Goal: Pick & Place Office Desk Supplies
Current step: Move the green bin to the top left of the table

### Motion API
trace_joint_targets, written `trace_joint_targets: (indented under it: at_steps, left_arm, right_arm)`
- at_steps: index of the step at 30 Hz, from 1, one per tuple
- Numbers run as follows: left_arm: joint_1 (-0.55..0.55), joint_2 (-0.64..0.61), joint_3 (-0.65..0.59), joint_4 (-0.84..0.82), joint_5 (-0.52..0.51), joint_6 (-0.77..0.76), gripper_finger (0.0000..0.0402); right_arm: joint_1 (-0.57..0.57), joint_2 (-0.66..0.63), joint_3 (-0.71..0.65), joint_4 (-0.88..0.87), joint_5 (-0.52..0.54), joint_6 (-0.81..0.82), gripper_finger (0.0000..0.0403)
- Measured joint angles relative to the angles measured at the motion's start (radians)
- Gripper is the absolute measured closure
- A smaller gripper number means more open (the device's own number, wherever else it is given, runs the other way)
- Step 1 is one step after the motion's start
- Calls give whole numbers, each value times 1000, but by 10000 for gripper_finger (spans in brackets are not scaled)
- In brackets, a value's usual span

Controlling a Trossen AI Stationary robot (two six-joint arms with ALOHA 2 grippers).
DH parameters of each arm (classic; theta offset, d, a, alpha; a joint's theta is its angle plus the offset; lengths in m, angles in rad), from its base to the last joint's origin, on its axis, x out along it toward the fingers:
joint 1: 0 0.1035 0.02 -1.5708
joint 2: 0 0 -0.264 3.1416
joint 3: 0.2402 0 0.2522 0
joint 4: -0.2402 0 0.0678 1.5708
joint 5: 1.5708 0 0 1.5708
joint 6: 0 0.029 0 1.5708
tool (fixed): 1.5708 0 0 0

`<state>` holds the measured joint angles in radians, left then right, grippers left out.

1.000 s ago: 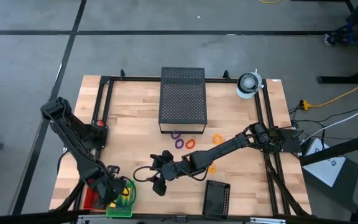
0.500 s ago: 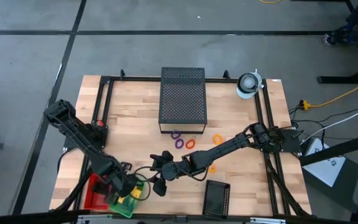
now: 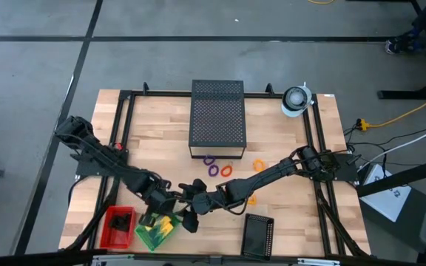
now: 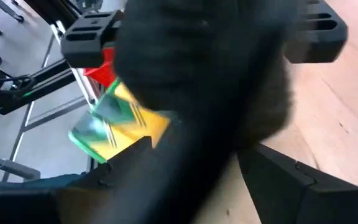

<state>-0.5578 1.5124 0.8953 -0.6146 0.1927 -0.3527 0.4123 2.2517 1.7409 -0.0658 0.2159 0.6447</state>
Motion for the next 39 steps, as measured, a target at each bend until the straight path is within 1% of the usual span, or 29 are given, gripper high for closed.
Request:
trace_joint_targets:
  at_steps: [3,5,8,15,19,22,29,39]
  left_arm:
    - [16,0,-54,2,9,11,399]
    - [32,-2,-90,32,16,5,399]
    - [53,-2,-116,46,20,2,401]
    - [79,-28,-94,19,10,37,400]
    - [125,-49,-94,-33,-60,59,400]
    - [161,-62,-95,-51,-92,81,399]
    - [248,-72,-96,-62,-106,157,399]
    - [424,-72,-96,-108,-131,292,399]
  right_arm:
    - [4,0,0,-5,0,2,167]
    - [4,0,0,-5,1,2,167]
    - [3,0,0,-5,1,2,167]
    - [1,0,0,-3,1,2,167]
    - [-2,0,0,-2,8,2,167]
    - [-1,0,0,-2,15,-3,167]
    - [4,0,0,-2,7,-6,167]
    - [17,-6,0,-1,1,2,167]
